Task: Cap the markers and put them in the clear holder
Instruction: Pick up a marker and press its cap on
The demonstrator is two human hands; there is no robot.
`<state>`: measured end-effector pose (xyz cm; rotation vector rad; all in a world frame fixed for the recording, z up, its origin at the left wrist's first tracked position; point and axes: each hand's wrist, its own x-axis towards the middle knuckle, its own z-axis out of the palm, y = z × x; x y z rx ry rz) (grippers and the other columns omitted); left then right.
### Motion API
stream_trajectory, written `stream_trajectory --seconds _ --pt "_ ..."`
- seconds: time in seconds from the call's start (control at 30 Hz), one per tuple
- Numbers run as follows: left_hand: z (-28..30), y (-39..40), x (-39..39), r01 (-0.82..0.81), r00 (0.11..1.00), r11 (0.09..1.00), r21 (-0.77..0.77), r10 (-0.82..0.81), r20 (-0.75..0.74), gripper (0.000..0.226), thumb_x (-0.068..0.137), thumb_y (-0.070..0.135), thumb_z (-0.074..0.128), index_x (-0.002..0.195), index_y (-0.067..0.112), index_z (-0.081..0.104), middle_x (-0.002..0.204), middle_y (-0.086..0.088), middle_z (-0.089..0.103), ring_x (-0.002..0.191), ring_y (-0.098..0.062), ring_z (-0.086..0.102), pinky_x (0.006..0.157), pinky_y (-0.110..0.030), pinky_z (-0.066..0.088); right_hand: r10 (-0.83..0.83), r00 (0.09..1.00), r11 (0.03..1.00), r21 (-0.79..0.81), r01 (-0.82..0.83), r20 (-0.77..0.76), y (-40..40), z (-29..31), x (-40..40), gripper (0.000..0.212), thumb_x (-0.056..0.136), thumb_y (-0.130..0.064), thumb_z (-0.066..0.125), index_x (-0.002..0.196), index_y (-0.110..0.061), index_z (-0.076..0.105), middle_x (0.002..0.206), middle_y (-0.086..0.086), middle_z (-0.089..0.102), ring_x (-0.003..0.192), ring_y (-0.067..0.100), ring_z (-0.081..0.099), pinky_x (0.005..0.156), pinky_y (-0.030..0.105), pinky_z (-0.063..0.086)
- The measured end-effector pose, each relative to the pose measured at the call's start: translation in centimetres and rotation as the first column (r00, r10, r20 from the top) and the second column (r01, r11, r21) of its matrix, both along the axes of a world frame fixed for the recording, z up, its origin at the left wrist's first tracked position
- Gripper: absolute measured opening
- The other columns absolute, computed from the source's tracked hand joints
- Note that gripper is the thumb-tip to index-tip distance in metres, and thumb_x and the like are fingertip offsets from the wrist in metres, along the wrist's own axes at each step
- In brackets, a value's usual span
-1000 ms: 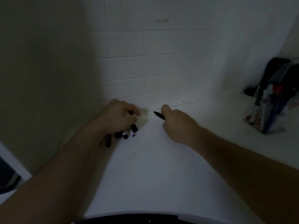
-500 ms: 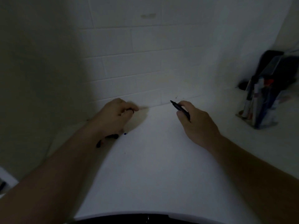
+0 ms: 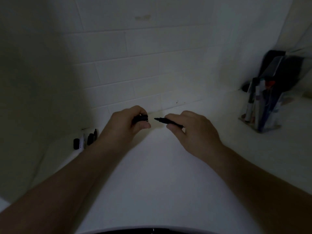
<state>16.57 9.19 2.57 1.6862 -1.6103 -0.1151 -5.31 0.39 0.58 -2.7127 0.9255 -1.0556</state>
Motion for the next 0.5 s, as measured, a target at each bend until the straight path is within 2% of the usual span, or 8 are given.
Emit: stream_trajectory --seconds 0.1,0.3,0.43,0.5 --pt "-0.3 -0.1 -0.1 0.030 0.996 0.999 -0.012 -0.029 0.083 0.015 0.085 0.032 0.075 0.094 0.040 0.065 0.095 0.017 0.068 0.087 0.003 0.059 0.076 -0.018 0.043 0.026 1.000 1.000 -0.007 -0.025 0.011 0.1 -0.2 0.2 0.025 0.100 -0.045 0.048 0.122 -0.041 0.061 0.080 -0.008 0.053 0.070 0.013 0.054 0.058 0.037 0.050" --pt "-0.5 -0.5 -1.2 0.098 0.972 0.994 -0.057 -0.084 0.219 0.024 0.084 0.037 0.074 0.104 0.025 0.073 0.092 0.009 0.070 0.082 -0.005 0.057 0.074 -0.006 0.037 0.019 1.000 1.000 -0.008 -0.020 -0.024 0.1 -0.3 0.2 0.027 0.099 -0.047 0.048 0.124 -0.044 0.059 0.083 -0.008 0.054 0.073 0.013 0.055 0.061 0.036 0.050" --pt "-0.8 -0.9 -1.7 0.122 0.957 0.991 -0.052 -0.104 0.270 0.024 0.091 0.034 0.067 0.113 0.023 0.071 0.094 0.006 0.070 0.087 -0.009 0.058 0.078 -0.008 0.037 0.023 0.998 1.000 0.002 -0.023 -0.051 0.3 -0.1 0.3 0.027 0.099 -0.047 0.048 0.123 -0.044 0.060 0.082 -0.010 0.053 0.073 0.011 0.054 0.061 0.033 0.048" --pt "-0.9 -1.0 -2.0 0.140 0.958 0.990 -0.031 -0.128 0.258 0.031 0.099 0.030 0.052 0.125 0.023 0.065 0.099 0.007 0.066 0.094 -0.008 0.056 0.082 -0.012 0.038 0.009 0.999 1.000 0.014 -0.008 -0.037 0.1 0.0 0.2 0.024 0.099 -0.048 0.048 0.116 -0.041 0.063 0.080 -0.010 0.055 0.072 0.010 0.054 0.061 0.034 0.048"
